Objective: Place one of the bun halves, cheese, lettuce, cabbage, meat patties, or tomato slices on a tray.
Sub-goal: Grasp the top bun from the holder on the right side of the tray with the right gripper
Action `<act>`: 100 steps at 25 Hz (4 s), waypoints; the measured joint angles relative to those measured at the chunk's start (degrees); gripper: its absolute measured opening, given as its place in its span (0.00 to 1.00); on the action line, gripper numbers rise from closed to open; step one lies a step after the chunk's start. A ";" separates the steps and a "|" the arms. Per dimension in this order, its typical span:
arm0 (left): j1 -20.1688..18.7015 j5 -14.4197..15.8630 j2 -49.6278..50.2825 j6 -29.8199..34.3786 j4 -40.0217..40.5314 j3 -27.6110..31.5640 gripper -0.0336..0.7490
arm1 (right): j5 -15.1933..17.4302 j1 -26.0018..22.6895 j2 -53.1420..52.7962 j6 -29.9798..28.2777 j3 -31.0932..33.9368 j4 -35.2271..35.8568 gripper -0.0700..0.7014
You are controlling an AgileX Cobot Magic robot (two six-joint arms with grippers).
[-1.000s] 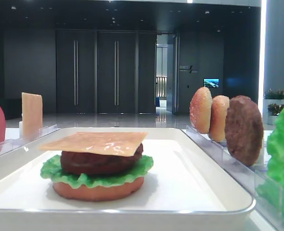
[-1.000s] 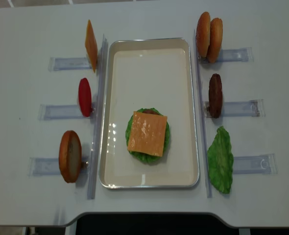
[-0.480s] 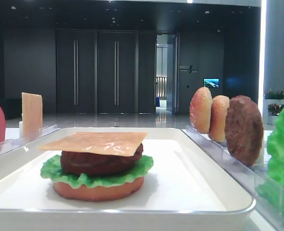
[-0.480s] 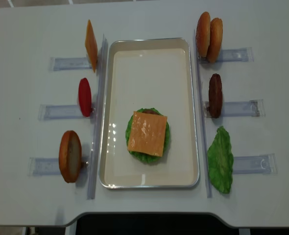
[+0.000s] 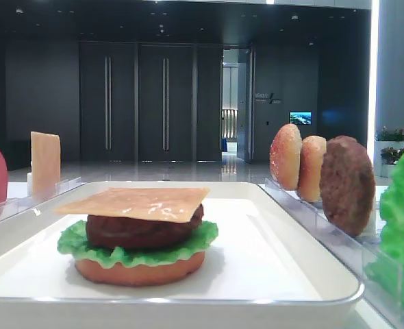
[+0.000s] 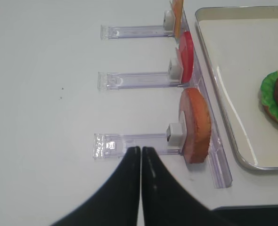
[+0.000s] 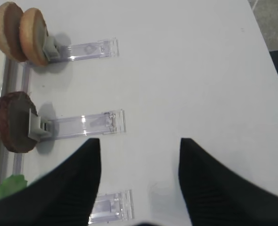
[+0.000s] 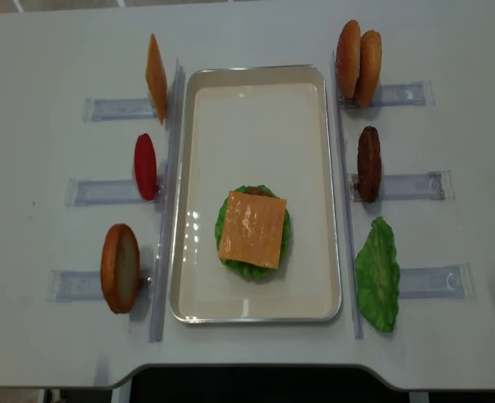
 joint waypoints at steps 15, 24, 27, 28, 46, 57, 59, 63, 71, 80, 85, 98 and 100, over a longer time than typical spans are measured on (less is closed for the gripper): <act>0.00 -0.04 0.00 0.00 0.05 0.00 0.04 | 0.06 0.00 29.61 -7.92 -22.16 5.87 0.56; 0.00 -0.04 0.00 0.00 0.05 0.00 0.04 | 0.36 4.02 40.53 -7.99 -32.67 4.56 0.56; 0.00 -0.04 0.00 0.00 0.05 0.00 0.04 | 0.42 6.56 43.94 -7.84 -36.04 4.37 0.56; 0.00 -0.04 0.00 0.00 0.05 0.00 0.04 | 0.42 7.38 44.94 -7.71 -37.15 4.37 0.56; 0.00 -0.04 0.00 0.00 0.10 0.00 0.04 | -0.29 15.30 58.22 -1.39 -48.53 4.20 0.56; 0.00 -0.04 0.00 0.00 0.10 0.00 0.04 | -5.41 19.68 59.45 2.23 -48.69 3.02 0.57; 0.00 -0.04 0.00 0.00 0.10 0.00 0.04 | -5.54 20.38 60.45 2.59 -48.69 2.97 0.58; 0.00 -0.04 0.00 0.00 0.10 0.00 0.04 | -5.56 21.58 62.57 4.00 -48.69 2.70 0.62; 0.00 -0.04 0.00 0.00 0.10 0.00 0.04 | -5.98 22.81 65.20 9.02 -48.69 -0.08 0.68; 0.00 -0.04 0.00 0.00 0.10 0.00 0.04 | -7.42 24.14 67.68 9.89 -48.69 -0.02 0.68; 0.00 -0.04 0.00 0.00 0.10 0.00 0.04 | -8.98 24.32 68.44 9.95 -48.69 -0.02 0.68; 0.00 -0.04 0.00 0.00 0.10 0.00 0.04 | -9.84 24.44 71.73 10.07 -48.69 -0.02 0.68; 0.00 -0.04 0.00 0.00 0.10 0.00 0.04 | -9.89 24.44 72.20 10.07 -48.69 -0.02 0.68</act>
